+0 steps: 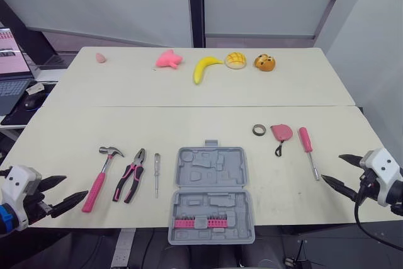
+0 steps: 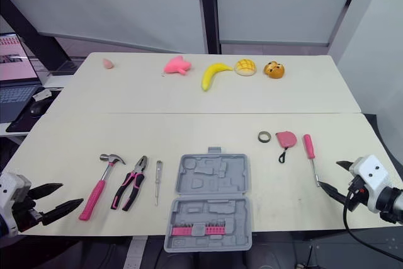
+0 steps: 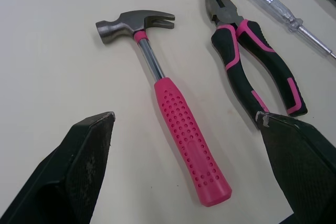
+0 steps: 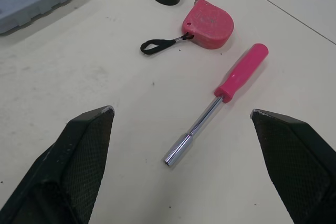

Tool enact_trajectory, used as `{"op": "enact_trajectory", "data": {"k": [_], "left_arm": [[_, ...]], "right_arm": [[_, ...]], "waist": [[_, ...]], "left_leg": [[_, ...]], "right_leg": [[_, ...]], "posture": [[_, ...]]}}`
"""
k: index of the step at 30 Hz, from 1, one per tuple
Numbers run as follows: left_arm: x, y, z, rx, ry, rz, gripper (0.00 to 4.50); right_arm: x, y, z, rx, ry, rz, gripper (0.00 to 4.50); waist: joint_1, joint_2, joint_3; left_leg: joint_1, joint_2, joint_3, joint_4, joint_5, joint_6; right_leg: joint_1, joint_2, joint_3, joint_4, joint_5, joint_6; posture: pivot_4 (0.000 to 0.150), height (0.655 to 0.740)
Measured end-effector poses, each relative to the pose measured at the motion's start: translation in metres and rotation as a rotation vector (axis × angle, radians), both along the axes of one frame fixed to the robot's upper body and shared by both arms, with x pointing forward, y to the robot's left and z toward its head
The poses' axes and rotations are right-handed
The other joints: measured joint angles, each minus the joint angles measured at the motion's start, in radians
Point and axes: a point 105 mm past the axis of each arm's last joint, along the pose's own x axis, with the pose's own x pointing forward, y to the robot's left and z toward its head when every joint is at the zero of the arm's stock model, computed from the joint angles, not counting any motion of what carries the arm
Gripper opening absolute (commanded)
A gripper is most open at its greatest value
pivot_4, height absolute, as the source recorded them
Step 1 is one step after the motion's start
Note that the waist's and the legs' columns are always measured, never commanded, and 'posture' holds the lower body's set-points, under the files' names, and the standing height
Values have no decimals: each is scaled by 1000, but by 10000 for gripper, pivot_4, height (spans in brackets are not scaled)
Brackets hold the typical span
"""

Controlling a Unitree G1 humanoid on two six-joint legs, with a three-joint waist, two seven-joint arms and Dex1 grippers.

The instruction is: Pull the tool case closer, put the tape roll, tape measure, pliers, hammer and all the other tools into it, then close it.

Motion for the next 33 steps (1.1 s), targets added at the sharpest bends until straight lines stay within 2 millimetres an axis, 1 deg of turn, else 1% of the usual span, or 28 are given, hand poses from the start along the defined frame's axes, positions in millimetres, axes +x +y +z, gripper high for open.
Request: {"op": "enact_trajectory", "data": {"k": [3,6,9,13,16,17,18,21,25,29,33], "left_arm": [[0,-7,2,3,-11,-26,45000],[13,-27,18,-3,-77,-102,45000],[28,-54,35,-16,-143,-204,45000],[40,-91,48,-47,-180,-340,45000],[48,-118,56,-74,-192,-444,45000],[49,-126,60,-77,-202,-477,45000],[50,-133,63,-82,-207,-505,45000],[54,-150,66,-104,-196,-575,45000],[59,-178,74,-110,-201,-694,45000],[64,-195,86,-125,-236,-757,45000],[66,-205,90,-130,-241,-792,45000]], "right_arm": [[6,-2,2,-14,-21,-9,44365],[17,8,8,-9,-51,15,44365],[26,26,17,0,-73,59,44365],[35,53,30,19,-95,120,44365],[43,78,35,39,-104,157,38407],[45,85,36,42,-104,165,35074],[47,89,36,40,-101,166,31896],[58,101,37,25,-96,149,31896],[82,130,33,5,-94,120,31896],[102,151,26,-15,-42,96,31896],[117,170,18,-33,5,103,31896]], "waist": [[0,0,0],[0,0,0],[1,0,0],[1,0,0],[1,0,0],[0,0,0],[0,1,0],[-1,1,1],[-3,1,1],[-3,1,1],[-3,1,1]], "left_leg": [[0,0,0,0,0,0],[0,0,0,1,0,0],[0,0,0,1,0,0],[-1,0,0,0,0,0],[-1,0,-1,1,0,0],[-1,0,0,1,0,0],[-1,0,0,1,0,0],[-1,0,-1,1,0,0],[-1,0,-1,1,0,0],[-3,0,-1,1,0,0],[-4,0,-2,1,0,0]], "right_leg": [[0,0,0,0,0,0],[0,0,0,1,1,0],[1,0,0,1,1,1],[0,0,0,0,1,1],[0,0,0,0,1,1],[0,0,0,0,1,1],[0,0,0,0,1,1],[-1,1,0,0,1,1],[-1,1,0,1,1,1],[-2,1,0,0,4,-4],[-2,1,-1,0,4,-4]], "posture": [[1500,7255],[1500,7255],[1500,7255],[1500,7255],[1500,7255],[1500,7255],[1500,7255],[1500,7255],[1500,7255],[1500,7255],[1500,7255]]}}
